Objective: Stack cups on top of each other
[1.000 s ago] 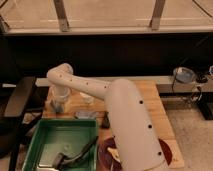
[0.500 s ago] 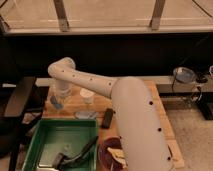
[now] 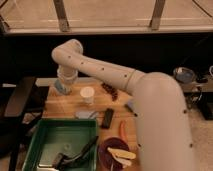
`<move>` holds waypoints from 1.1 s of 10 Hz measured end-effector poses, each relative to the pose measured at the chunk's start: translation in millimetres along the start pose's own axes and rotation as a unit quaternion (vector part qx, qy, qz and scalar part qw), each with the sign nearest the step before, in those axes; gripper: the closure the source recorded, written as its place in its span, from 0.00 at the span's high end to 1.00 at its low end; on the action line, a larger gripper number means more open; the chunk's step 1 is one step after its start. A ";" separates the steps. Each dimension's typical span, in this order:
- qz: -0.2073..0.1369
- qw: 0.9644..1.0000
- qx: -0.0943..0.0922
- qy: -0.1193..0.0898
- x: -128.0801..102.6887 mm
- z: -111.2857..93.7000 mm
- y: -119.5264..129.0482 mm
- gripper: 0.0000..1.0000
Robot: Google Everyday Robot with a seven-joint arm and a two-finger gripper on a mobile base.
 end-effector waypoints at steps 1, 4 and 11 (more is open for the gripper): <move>0.021 1.000 0.012 0.011 17.7 -17.3 11.2 0.00; 0.086 0.995 0.032 0.035 60.7 -50.3 41.9 0.18; 0.138 0.990 0.009 0.022 76.5 -13.3 56.2 0.42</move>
